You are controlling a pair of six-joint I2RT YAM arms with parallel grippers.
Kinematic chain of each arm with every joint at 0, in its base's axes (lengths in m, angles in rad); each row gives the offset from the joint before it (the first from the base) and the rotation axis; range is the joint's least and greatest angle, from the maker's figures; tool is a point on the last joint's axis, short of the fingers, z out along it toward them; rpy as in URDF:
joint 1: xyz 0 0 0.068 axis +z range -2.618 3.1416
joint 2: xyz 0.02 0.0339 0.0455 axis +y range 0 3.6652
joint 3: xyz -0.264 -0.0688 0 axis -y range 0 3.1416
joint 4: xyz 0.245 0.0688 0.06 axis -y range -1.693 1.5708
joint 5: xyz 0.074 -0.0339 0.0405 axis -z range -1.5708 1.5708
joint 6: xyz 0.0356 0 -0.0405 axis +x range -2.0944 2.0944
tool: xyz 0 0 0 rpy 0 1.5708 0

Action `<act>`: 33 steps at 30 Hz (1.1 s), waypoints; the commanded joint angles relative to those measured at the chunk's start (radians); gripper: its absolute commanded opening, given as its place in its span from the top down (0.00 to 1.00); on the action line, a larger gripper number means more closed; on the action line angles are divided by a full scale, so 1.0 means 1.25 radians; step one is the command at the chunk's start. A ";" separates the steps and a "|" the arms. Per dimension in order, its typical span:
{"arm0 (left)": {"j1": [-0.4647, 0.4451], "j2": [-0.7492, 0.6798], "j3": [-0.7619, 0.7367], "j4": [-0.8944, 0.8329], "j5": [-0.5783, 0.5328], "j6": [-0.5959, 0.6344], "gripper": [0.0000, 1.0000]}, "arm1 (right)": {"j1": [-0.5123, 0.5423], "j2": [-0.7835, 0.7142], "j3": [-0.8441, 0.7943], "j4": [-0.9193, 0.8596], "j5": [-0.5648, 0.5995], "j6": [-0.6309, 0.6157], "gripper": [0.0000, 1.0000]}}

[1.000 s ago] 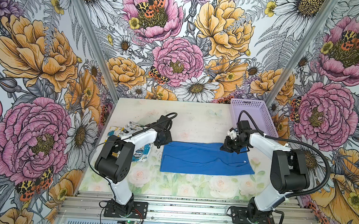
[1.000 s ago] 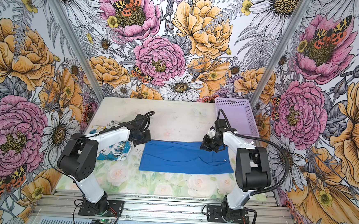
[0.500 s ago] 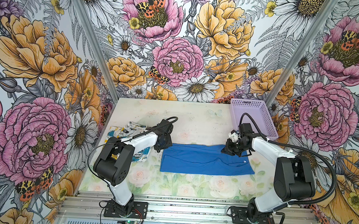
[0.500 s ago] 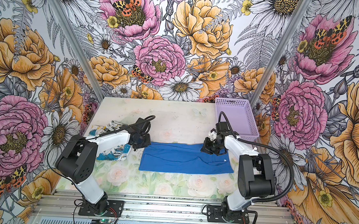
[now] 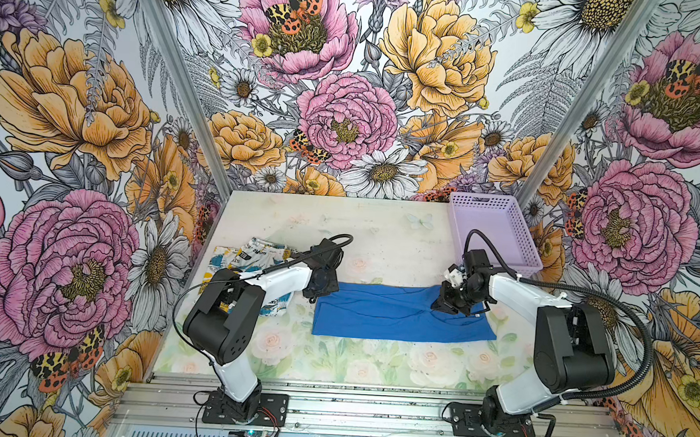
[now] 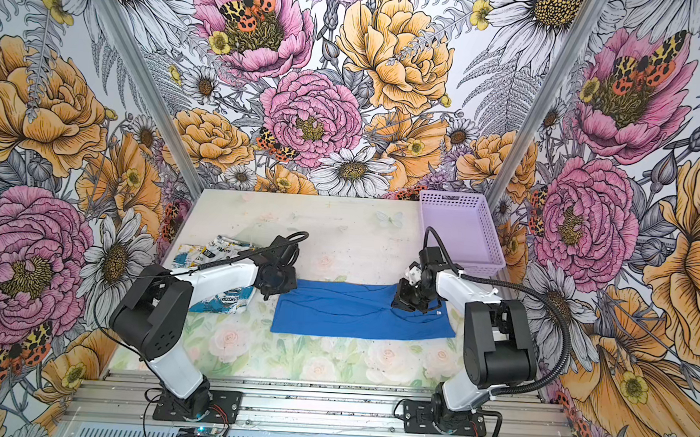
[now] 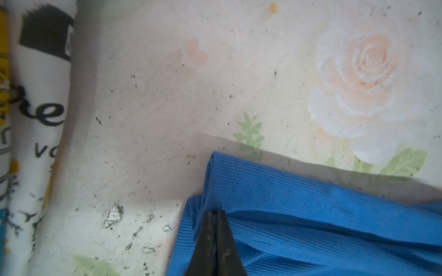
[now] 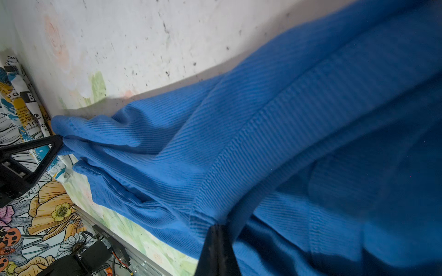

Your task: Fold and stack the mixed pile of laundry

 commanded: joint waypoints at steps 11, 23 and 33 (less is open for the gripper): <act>-0.026 -0.008 -0.022 -0.029 -0.052 -0.025 1.00 | 0.009 -0.012 -0.002 0.006 0.026 -0.022 1.00; -0.071 -0.027 -0.040 -0.040 -0.072 -0.055 1.00 | 0.009 0.018 0.054 0.004 0.046 -0.020 1.00; -0.069 -0.025 -0.045 -0.057 -0.117 -0.059 1.00 | 0.011 0.006 0.014 0.001 0.046 -0.015 1.00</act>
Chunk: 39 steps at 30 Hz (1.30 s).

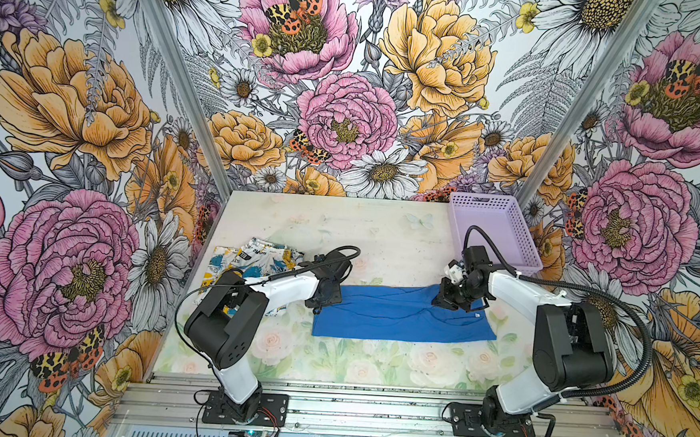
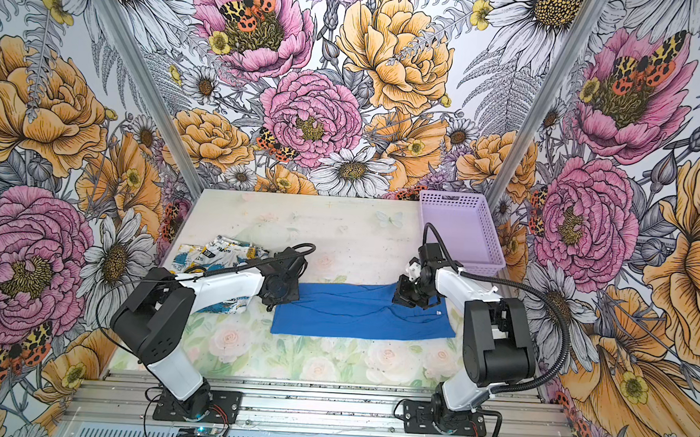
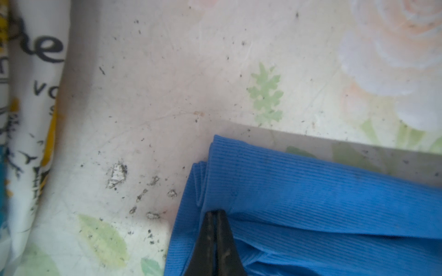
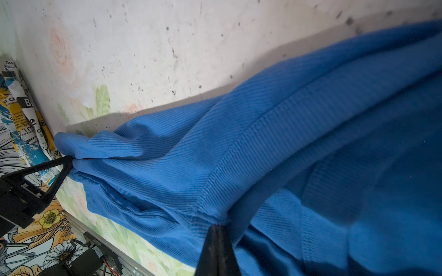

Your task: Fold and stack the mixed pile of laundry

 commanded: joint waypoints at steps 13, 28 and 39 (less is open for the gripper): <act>-0.022 -0.143 -0.003 -0.062 -0.047 0.010 0.62 | 0.008 -0.083 0.028 -0.106 0.034 -0.011 0.75; -0.056 0.141 0.214 -0.022 0.068 0.042 0.71 | 0.181 0.020 0.137 -0.041 0.040 0.046 0.71; -0.107 0.112 0.109 -0.020 0.066 0.000 0.74 | 0.207 0.121 0.122 0.015 0.044 0.050 0.71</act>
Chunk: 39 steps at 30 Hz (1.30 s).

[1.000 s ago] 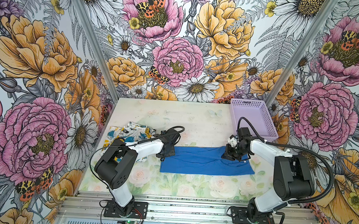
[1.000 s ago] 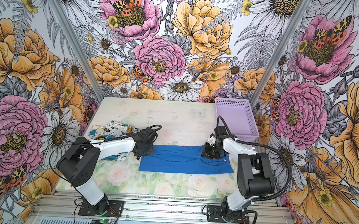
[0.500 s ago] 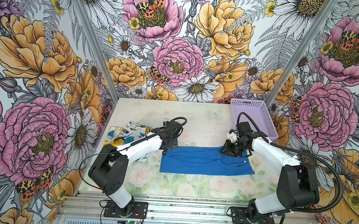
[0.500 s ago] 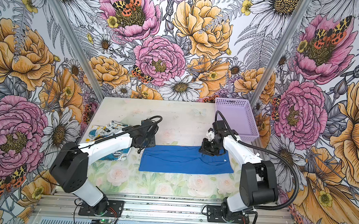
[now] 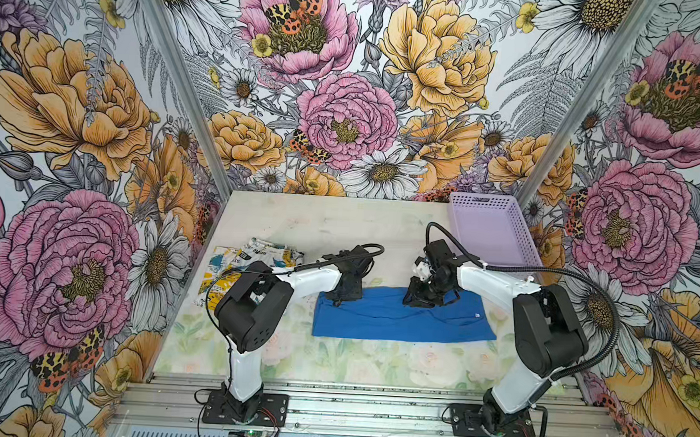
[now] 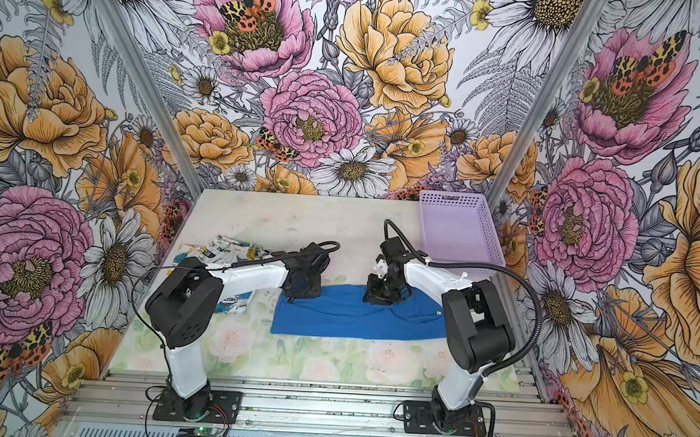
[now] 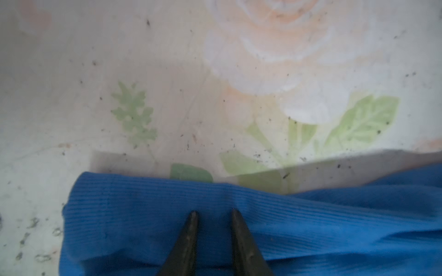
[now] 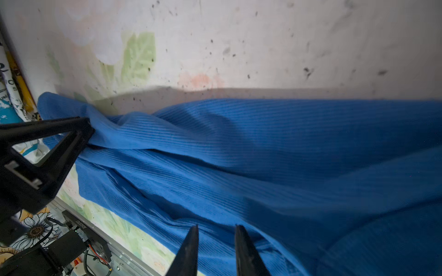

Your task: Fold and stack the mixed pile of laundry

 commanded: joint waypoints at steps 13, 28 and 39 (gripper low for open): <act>-0.032 -0.079 -0.086 -0.068 -0.090 -0.045 0.72 | 0.003 -0.020 -0.080 0.010 0.004 0.004 0.72; 0.035 -0.050 -0.050 -0.004 -0.080 0.005 0.78 | 0.115 0.014 0.085 0.035 -0.033 0.040 0.74; 0.101 -0.027 -0.105 0.109 -0.052 0.024 0.84 | 0.207 0.118 0.140 0.193 -0.001 0.154 0.74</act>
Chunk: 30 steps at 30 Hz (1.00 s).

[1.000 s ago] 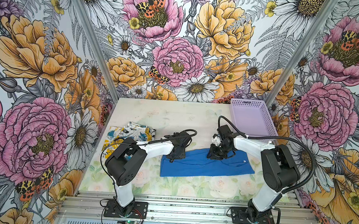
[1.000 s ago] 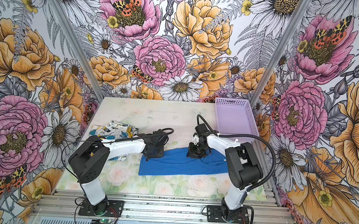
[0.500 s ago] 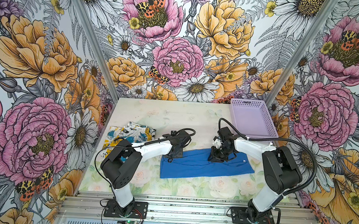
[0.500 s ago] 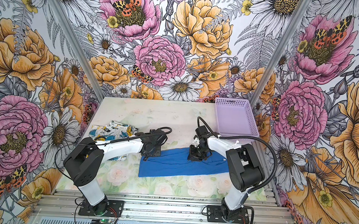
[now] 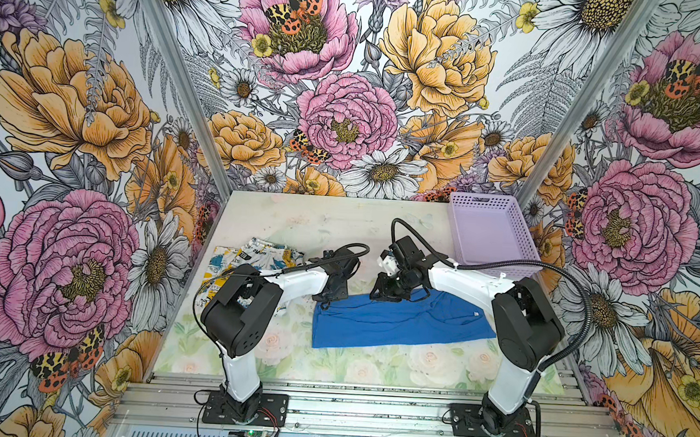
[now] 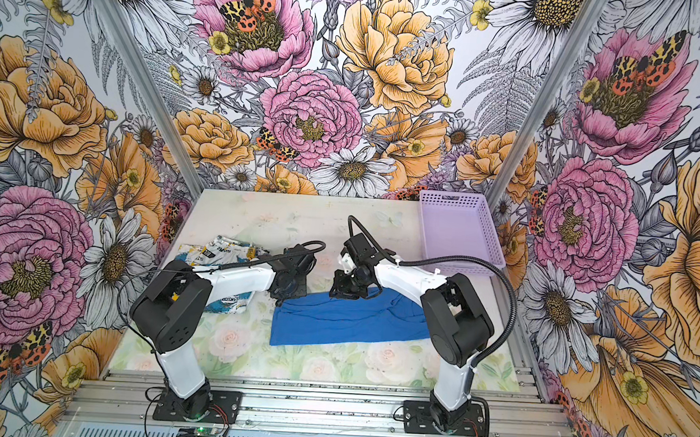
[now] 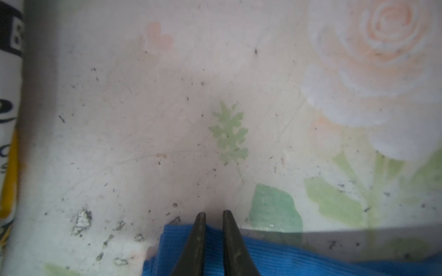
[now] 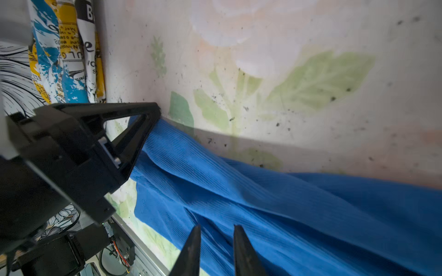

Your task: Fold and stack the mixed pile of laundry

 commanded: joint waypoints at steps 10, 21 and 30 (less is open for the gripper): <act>0.028 0.036 -0.053 0.080 0.018 0.011 0.87 | 0.058 0.039 -0.018 0.067 0.010 0.061 0.74; 0.043 -0.009 -0.092 0.092 0.044 0.009 0.89 | 0.075 -0.031 -0.088 0.020 0.003 0.055 0.74; -0.011 -0.189 -0.113 0.005 0.000 -0.020 0.84 | 0.065 -0.056 -0.057 0.000 0.009 0.057 0.74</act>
